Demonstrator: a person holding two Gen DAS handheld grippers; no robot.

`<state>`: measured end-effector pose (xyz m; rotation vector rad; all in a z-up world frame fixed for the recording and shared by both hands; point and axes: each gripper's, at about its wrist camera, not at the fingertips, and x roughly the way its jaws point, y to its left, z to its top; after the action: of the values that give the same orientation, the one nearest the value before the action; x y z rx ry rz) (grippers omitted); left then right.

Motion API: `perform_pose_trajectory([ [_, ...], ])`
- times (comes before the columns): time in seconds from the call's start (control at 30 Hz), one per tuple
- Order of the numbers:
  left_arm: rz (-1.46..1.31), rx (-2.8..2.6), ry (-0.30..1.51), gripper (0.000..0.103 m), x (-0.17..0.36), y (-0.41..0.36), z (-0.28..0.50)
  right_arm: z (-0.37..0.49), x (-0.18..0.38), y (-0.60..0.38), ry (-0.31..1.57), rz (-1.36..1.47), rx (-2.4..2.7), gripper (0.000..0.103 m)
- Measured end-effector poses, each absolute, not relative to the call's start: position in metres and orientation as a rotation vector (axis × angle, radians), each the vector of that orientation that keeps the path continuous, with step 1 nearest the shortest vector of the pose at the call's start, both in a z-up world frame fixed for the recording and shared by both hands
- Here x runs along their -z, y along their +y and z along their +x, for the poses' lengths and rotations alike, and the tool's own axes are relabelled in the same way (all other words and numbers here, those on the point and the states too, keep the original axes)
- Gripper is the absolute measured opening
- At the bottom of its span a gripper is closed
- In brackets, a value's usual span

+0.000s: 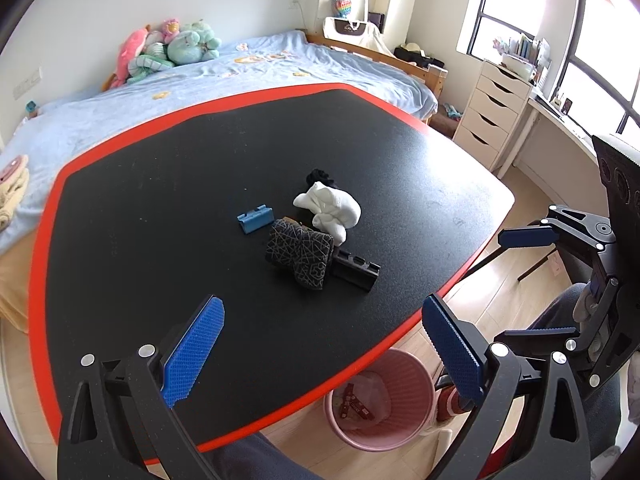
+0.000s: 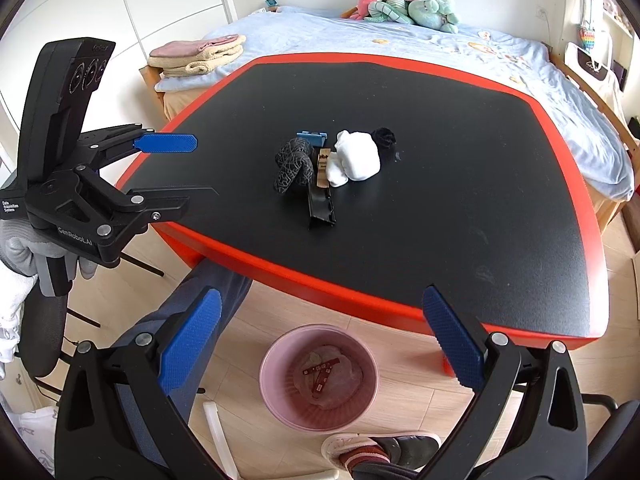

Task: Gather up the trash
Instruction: 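Grasp the black mesh pouch with the left gripper while the right grasps the black clip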

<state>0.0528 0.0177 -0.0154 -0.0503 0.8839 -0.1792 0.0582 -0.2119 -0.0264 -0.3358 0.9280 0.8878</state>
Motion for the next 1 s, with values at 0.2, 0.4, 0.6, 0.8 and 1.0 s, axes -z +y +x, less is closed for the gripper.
perform_pose_trajectory([
  [0.2,-0.041,0.202,0.913,0.095,0.025,0.025,0.08,0.078,0.035,-0.186,0.935,-0.37,-0.899,0.099],
  [0.4,-0.043,0.241,0.943,0.095,0.037,0.032,0.103,0.091,0.044,-0.167,0.945,-0.383,-0.925,0.099],
  [0.6,-0.047,0.271,0.961,0.095,0.048,0.034,0.113,0.097,0.055,-0.152,0.947,-0.403,-0.933,0.097],
  [0.8,-0.051,0.285,0.967,0.091,0.055,0.034,0.119,0.1,0.066,-0.144,0.956,-0.432,-0.927,0.077],
  [1.0,-0.061,0.3,0.966,0.066,0.058,0.034,0.121,0.102,0.072,-0.137,0.96,-0.449,-0.929,0.057],
])
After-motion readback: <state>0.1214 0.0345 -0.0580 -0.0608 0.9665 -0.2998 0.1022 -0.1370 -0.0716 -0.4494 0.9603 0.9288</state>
